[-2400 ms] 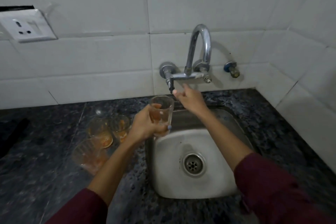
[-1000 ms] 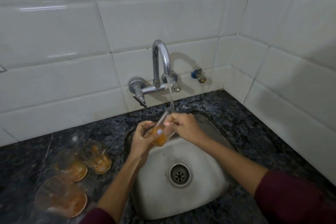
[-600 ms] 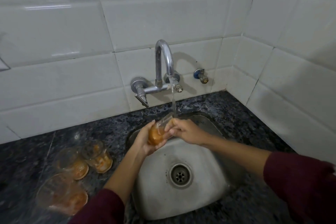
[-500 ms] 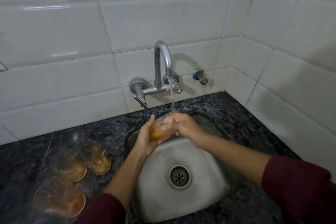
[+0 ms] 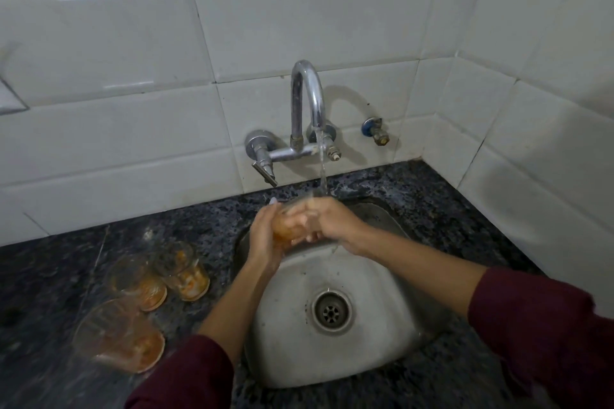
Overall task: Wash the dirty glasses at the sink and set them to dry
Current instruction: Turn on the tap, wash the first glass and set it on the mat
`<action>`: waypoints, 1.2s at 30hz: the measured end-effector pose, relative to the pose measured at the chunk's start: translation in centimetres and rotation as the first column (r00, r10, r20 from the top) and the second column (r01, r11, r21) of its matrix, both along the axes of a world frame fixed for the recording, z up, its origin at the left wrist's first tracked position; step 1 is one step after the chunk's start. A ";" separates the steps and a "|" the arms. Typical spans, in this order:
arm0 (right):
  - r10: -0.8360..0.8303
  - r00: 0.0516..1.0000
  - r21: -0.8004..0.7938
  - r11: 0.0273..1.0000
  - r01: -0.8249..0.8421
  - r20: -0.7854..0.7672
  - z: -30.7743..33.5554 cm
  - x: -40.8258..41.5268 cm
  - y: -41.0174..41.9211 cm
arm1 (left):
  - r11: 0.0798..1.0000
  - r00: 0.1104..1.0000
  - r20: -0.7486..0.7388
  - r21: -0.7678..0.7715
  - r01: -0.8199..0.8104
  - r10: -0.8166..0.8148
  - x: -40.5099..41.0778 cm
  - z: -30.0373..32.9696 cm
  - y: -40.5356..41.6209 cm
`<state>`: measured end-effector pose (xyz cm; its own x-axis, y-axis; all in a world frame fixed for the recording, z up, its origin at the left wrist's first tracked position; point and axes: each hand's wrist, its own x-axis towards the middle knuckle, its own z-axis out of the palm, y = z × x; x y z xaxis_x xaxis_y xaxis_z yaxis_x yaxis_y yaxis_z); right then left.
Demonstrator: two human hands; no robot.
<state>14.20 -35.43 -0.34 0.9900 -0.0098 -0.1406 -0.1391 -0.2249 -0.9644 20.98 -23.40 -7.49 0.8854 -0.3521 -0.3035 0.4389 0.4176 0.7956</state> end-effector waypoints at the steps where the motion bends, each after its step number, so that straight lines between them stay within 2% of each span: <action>1: -0.060 0.997 0.158 0.985 0.068 -0.058 0.6 0.1 0.2 | 0.995 0.991 0.101 0.023 -0.095 0.092 -0.3 0.1 -0.1; 2: -0.081 0.991 0.242 0.965 0.104 -0.104 0.9 0.2 0.3 | 0.984 0.973 0.165 0.048 -0.174 0.164 -0.6 0.1 -0.3; 4: -0.019 0.993 0.245 0.968 0.047 -0.116 0.5 0.0 0.3 | 0.964 0.958 0.177 0.100 -0.245 0.225 -0.6 0.2 -0.5; 5: 0.048 0.995 0.182 0.983 -0.032 -0.083 0.1 -0.4 0.3 | 0.963 0.966 0.137 0.125 -0.237 0.220 -0.5 0.3 -0.3; 6: 0.128 0.992 0.026 0.991 -0.128 -0.012 -0.7 -0.7 0.1 | 0.970 0.979 0.079 0.139 -0.197 0.188 -0.3 0.5 -0.1; 7: 0.235 0.970 -0.206 0.954 -0.216 0.070 -1.6 -0.9 -0.5 | 0.980 0.991 0.013 0.144 -0.136 0.135 -0.2 0.7 0.0; 8: 0.356 0.927 -0.461 0.846 -0.268 0.116 -2.4 -0.9 -1.2 | 0.986 0.996 -0.050 0.148 -0.072 0.080 -0.1 1.0 0.2; 9: 0.462 0.879 -0.665 0.694 -0.276 0.117 -2.8 -0.9 -1.9 | 0.988 0.994 -0.102 0.155 -0.009 0.025 -0.2 1.5 0.3; 10: 0.519 0.850 -0.783 0.563 -0.265 0.086 -2.9 -0.7 -2.5 | 0.986 0.989 -0.146 0.159 0.052 -0.029 -0.2 1.8 0.4; 11: 0.542 0.839 -0.824 0.498 -0.270 0.053 -2.7 -0.6 -2.8 | 0.982 0.980 -0.187 0.159 0.103 -0.073 -0.2 2.0 0.6; 12: 0.541 0.840 -0.810 0.509 -0.293 0.036 -2.5 -0.5 -2.8 | 0.977 0.970 -0.219 0.159 0.141 -0.104 0.1 1.9 0.7; 13: 0.523 0.852 -0.770 0.559 -0.307 0.040 -2.5 -0.4 -2.7 | 0.972 0.961 -0.240 0.155 0.176 -0.136 0.3 1.8 0.9; 14: 0.470 0.881 -0.687 0.657 -0.311 0.050 -2.3 -0.3 -2.4 | 0.970 0.958 -0.239 0.139 0.198 -0.161 0.4 2.0 1.1; 15: 0.398 0.916 -0.553 0.775 -0.306 0.051 -1.9 -0.2 -2.0 | 0.974 0.963 -0.208 0.113 0.198 -0.171 0.5 1.8 1.2; 16: 0.307 0.951 -0.340 0.899 -0.275 0.041 -1.3 -0.1 -1.5 | 0.983 0.979 -0.145 0.089 0.160 -0.146 0.5 1.4 1.0; 17: 0.215 0.977 -0.076 0.974 -0.213 0.009 -0.6 -0.1 -1.1 | 0.994 0.995 -0.056 0.071 0.088 -0.084 0.5 0.9 0.8; 18: 0.140 0.989 0.146 0.981 -0.131 -0.052 -0.2 0.1 -0.8 | 0.998 0.999 0.038 0.069 -0.002 0.000 0.2 0.7 0.6; 19: 0.111 0.989 0.288 0.955 -0.078 -0.101 0.1 0.2 -0.5 | 0.994 0.992 0.105 0.071 -0.079 0.071 -0.1 0.4 0.4; 20: 0.100 0.988 0.350 0.935 -0.053 -0.117 -0.1 0.3 -0.2 | 0.989 0.985 0.128 0.081 -0.128 0.117 -0.3 0.1 0.3; 21: 0.113 0.988 0.344 0.936 -0.069 -0.108 -0.4 0.2 0.0 | 0.986 0.985 0.112 0.092 -0.142 0.131 -0.3 0.0 0.3; 22: 0.141 0.987 0.285 0.952 -0.113 -0.079 -1.1 -0.2 0.2 | 0.984 0.989 0.076 0.113 -0.135 0.126 -0.4 0.2 0.4; 23: 0.191 0.981 0.146 0.972 -0.186 -0.024 -1.9 -0.5 0.2 | 0.986 0.995 0.034 0.137 -0.100 0.096 -0.3 0.4 0.6; 24: 0.276 0.960 -0.099 0.957 -0.271 0.046 -2.8 -0.6 -0.3 | 0.987 0.999 -0.022 0.156 -0.043 0.047 -0.4 0.7 0.7; 25: 0.379 0.922 -0.370 0.871 -0.323 0.086 -3.5 -0.7 -1.0 | 0.986 0.997 -0.079 0.169 0.008 0.005 -0.3 0.8 0.8; 26: 0.475 0.876 -0.589 0.731 -0.344 0.078 -4.2 -0.6 -1.8 | 0.981 0.992 -0.126 0.186 0.055 -0.031 -0.3 0.9 0.9; 27: 0.530 0.847 -0.723 0.600 -0.344 0.037 -4.3 -0.4 -2.4 | 0.975 0.983 -0.168 0.197 0.101 -0.068 -0.3 1.0 0.9; 28: 0.548 0.837 -0.778 0.525 -0.345 -0.001 -4.3 -0.3 -2.7 | 0.972 0.974 -0.207 0.193 0.135 -0.094 -0.2 1.1 1.0; 29: 0.552 0.833 -0.797 0.492 -0.351 -0.027 -4.3 -0.3 -2.8 | 0.969 0.965 -0.235 0.185 0.163 -0.118 0.0 1.0 1.0; 30: 0.543 0.839 -0.788 0.504 -0.352 -0.027 -4.3 -0.3 -2.8 | 0.966 0.956 -0.257 0.175 0.192 -0.143 0.2 1.0 1.1; 31: 0.512 0.859 -0.729 0.584 -0.357 -0.010 -4.1 -0.3 -2.5 | 0.964 0.950 -0.268 0.163 0.209 -0.161 0.3 1.1 1.1; 32: 0.457 0.890 -0.597 0.714 -0.366 0.000 -3.8 -0.2 -2.1 | 0.968 0.952 -0.251 0.127 0.214 -0.178 0.2 1.3 1.2; 33: 0.381 0.925 -0.363 0.860 -0.358 -0.009 -3.1 -0.3 -1.7 | 0.978 0.966 -0.193 0.083 0.190 -0.172 0.3 1.1 1.2; 34: 0.300 0.953 -0.063 0.951 -0.302 -0.041 -2.2 -0.5 -1.5 | 0.987 0.982 -0.112 0.034 0.157 -0.152 0.4 0.8 1.1; 35: 0.233 0.969 0.230 0.950 -0.209 -0.084 -1.5 -0.4 -1.2 | 0.995 0.995 -0.024 0.013 0.100 -0.100 0.3 0.5 0.9; 36: 0.198 0.972 0.425 0.897 -0.126 -0.129 -1.1 -0.4 -1.0 | 1.000 0.999 0.042 -0.004 0.031 -0.031 0.1 0.2 0.6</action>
